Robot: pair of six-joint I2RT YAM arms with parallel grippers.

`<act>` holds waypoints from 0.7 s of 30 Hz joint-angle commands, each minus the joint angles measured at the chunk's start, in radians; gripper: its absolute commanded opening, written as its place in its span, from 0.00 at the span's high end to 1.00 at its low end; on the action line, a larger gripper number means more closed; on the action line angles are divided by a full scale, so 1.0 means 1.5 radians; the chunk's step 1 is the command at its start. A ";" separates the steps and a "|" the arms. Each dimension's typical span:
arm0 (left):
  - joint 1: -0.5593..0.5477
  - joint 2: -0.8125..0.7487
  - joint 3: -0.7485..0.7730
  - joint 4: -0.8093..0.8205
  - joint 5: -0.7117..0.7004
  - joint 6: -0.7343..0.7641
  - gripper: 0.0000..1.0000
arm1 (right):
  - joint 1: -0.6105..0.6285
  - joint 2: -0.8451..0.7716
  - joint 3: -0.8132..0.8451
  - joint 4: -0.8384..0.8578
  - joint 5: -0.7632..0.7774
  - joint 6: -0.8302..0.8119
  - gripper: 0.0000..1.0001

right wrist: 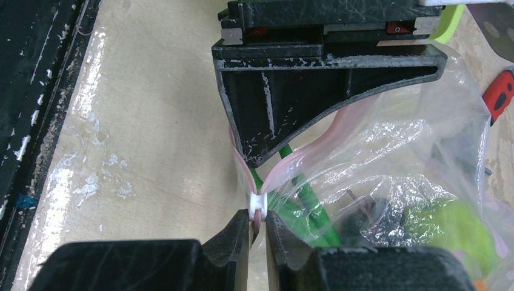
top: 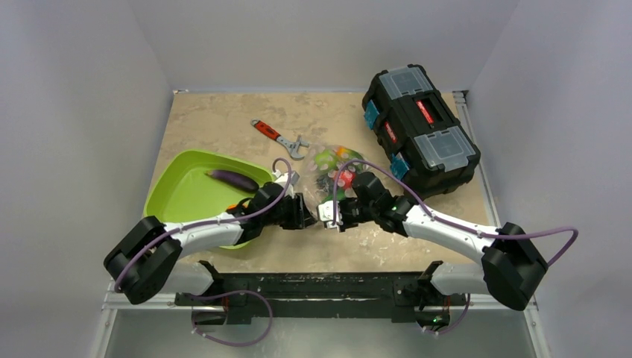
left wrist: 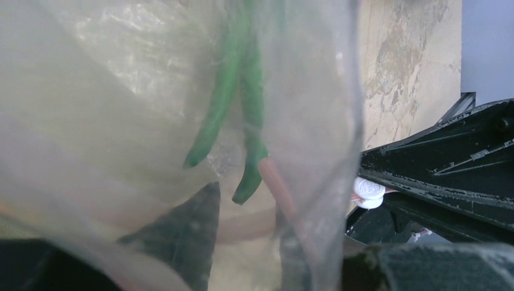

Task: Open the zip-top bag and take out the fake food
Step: Pick up the fake vegetable from the zipper food storage bag.

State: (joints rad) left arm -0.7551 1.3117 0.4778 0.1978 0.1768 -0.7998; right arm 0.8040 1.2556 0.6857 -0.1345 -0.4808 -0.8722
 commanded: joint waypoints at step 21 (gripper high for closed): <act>-0.044 0.109 0.076 0.056 0.043 -0.003 0.69 | 0.002 0.000 0.008 0.006 0.004 0.000 0.92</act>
State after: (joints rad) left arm -0.8078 1.4628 0.5591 0.2199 0.2020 -0.7971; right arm 0.8040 1.2564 0.6857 -0.1463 -0.4797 -0.8722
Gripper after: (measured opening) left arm 0.313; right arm 0.098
